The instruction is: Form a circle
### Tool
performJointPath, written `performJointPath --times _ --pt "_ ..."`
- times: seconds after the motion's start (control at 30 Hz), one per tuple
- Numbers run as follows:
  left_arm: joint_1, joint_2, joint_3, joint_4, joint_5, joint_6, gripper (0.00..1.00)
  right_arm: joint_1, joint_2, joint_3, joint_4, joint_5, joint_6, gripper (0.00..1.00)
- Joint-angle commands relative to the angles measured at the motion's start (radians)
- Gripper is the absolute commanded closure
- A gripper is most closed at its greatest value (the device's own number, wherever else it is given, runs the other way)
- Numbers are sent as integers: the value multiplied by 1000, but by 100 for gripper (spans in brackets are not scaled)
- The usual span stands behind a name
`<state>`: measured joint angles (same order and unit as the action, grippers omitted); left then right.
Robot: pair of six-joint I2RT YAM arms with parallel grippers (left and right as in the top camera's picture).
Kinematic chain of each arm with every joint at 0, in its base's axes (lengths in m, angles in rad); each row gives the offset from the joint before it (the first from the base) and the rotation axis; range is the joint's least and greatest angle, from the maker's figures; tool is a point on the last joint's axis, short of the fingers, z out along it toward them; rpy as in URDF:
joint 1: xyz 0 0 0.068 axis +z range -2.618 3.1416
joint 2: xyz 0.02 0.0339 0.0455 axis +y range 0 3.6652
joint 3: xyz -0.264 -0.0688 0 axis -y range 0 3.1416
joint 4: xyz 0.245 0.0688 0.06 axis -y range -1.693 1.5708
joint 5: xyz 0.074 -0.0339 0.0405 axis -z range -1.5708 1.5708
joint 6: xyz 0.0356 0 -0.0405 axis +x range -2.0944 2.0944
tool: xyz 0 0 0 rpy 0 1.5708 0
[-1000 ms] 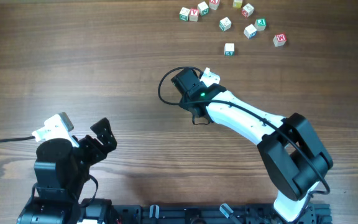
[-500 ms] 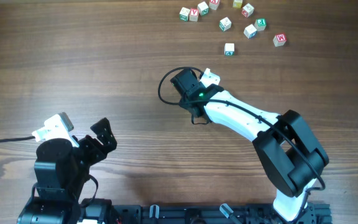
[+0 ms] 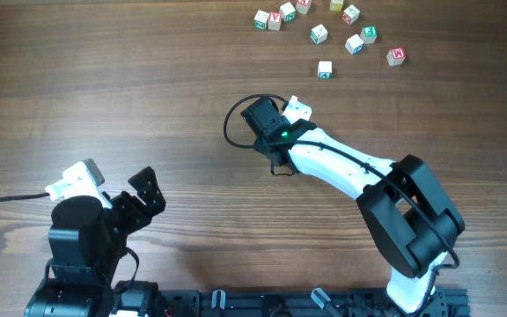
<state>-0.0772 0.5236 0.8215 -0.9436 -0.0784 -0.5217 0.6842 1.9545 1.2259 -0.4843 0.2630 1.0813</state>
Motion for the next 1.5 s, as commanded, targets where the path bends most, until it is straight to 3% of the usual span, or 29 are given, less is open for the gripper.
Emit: performJointPath --times 0.0,1.47 --pt "1 -4 -7 -2 -10 -10 0 -5 19 9 10 29 14 96" --pt "1 -4 -7 -2 -9 -10 0 -5 19 9 45 36 -34 95"
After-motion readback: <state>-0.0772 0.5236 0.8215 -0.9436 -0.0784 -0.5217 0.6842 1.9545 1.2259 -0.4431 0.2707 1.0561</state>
